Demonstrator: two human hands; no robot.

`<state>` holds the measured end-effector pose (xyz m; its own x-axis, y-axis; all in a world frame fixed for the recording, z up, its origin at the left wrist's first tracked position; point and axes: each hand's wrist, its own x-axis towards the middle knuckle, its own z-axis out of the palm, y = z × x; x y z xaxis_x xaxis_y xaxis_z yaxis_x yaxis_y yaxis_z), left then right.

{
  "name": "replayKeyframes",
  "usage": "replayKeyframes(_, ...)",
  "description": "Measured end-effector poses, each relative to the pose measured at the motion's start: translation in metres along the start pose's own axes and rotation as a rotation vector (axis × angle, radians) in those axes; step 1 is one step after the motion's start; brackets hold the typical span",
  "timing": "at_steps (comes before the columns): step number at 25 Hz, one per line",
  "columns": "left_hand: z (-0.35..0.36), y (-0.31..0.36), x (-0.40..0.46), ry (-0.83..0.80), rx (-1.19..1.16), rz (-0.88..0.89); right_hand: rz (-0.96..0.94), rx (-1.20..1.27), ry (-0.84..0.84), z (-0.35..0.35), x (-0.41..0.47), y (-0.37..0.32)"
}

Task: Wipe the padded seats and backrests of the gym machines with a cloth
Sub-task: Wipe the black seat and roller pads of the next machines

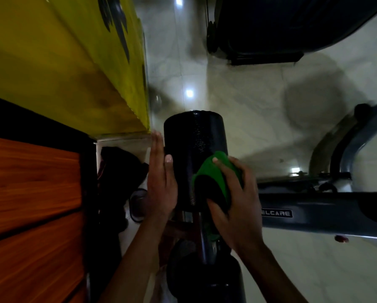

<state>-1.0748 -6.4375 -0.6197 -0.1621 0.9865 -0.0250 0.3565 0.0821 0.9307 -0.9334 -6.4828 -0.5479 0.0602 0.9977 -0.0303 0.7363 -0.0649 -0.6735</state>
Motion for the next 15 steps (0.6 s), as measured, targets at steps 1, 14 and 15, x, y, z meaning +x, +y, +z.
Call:
replayKeyframes(1, 0.005, 0.009, -0.002, -0.013, 0.001, 0.021, 0.011, -0.041, 0.038, 0.004, 0.014, -0.003)
replayKeyframes(14, 0.002, 0.002, -0.006, -0.075, -0.009, 0.053, 0.002, 0.001, 0.027, 0.006, 0.038, 0.008)
replayKeyframes(15, -0.001, -0.001, -0.006, -0.082, 0.0, 0.039, 0.02, 0.007, 0.019, 0.005, 0.015, 0.01)
